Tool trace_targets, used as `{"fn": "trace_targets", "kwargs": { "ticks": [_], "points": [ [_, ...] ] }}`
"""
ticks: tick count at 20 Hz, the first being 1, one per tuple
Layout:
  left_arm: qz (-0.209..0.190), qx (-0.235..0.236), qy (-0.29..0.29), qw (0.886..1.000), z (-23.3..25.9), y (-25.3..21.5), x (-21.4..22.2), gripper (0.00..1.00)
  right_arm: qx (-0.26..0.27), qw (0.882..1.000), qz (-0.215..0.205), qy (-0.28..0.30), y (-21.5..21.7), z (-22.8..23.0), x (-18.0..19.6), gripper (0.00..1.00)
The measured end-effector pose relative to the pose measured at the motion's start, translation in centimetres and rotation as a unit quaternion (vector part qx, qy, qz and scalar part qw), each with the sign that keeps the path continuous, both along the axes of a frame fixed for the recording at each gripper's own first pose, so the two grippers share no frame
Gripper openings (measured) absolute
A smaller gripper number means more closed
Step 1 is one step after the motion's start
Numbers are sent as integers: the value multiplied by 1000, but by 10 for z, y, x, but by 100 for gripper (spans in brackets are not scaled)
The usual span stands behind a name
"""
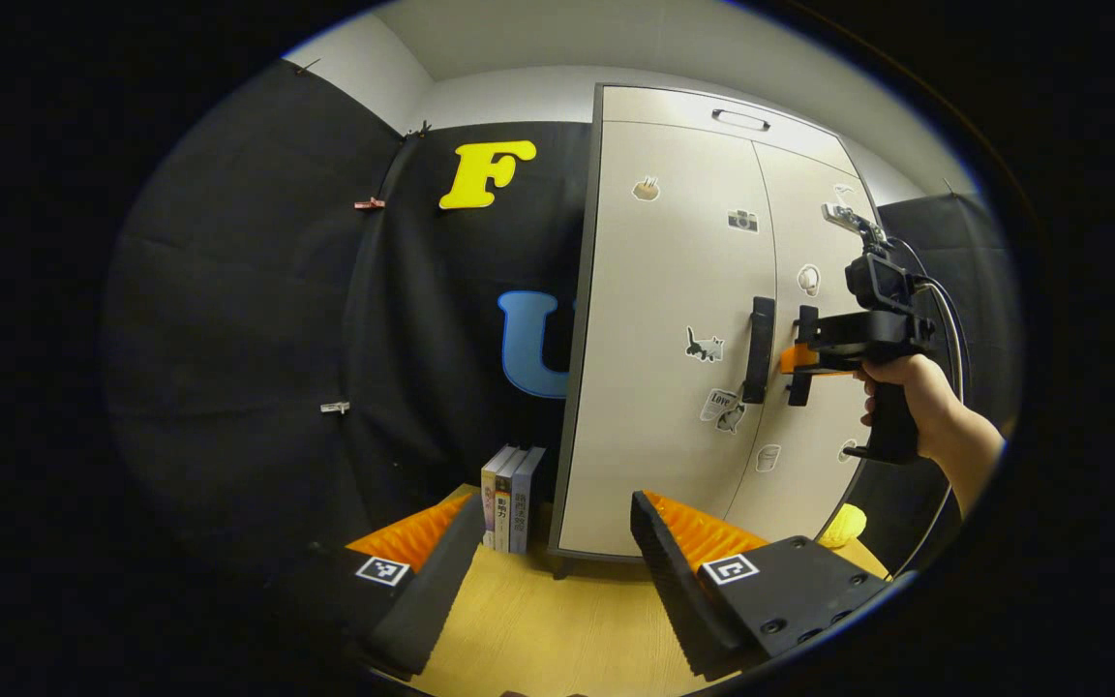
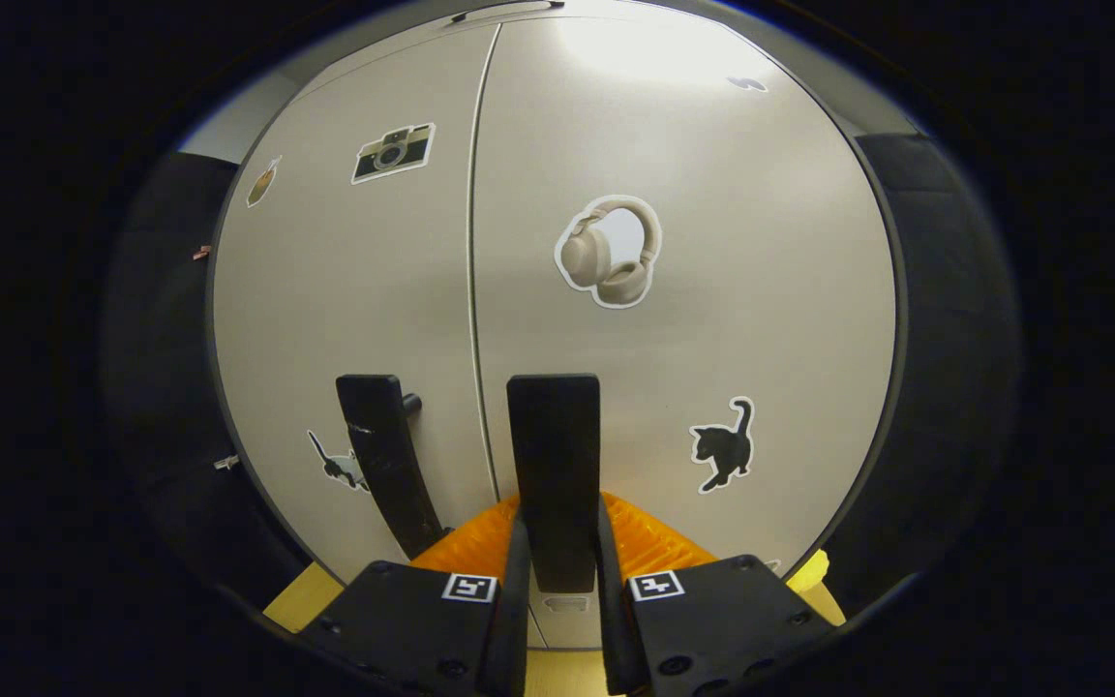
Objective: Open the right door of the double-door shoe cabinet with the right hand, and open the left door with the left hand.
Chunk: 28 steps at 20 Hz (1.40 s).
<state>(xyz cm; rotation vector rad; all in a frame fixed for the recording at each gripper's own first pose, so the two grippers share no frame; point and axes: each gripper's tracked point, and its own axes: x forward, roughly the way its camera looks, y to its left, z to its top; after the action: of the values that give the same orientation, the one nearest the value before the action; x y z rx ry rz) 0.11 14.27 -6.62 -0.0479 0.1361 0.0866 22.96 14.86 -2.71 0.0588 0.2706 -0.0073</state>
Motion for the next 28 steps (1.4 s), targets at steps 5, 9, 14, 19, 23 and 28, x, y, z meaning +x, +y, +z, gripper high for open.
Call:
{"fn": "trace_targets", "kwargs": {
  "ticks": [5,9,14,19,23,28],
  "points": [
    [1,-14,3,1000,-4,8,-9,94,7,1000,5,3,1,-3,0,18],
    [-2,-9,2,1000,-5,20,-15,94,13,1000,8,12,1,-2,-1,13],
    [-22,-13,5,1000,-9,28,-21,94,21,1000,-4,9,-1,0,-9,13],
    [-50,-13,27,998,-27,24,-20,94,16,1000,-4,10,-5,3,-19,13],
    [-56,2,29,998,-27,10,-28,94,19,1000,10,9,-9,8,-29,13],
    [-47,11,31,998,-15,-24,-45,94,42,998,42,-2,-16,15,-44,13]
  ]
}}
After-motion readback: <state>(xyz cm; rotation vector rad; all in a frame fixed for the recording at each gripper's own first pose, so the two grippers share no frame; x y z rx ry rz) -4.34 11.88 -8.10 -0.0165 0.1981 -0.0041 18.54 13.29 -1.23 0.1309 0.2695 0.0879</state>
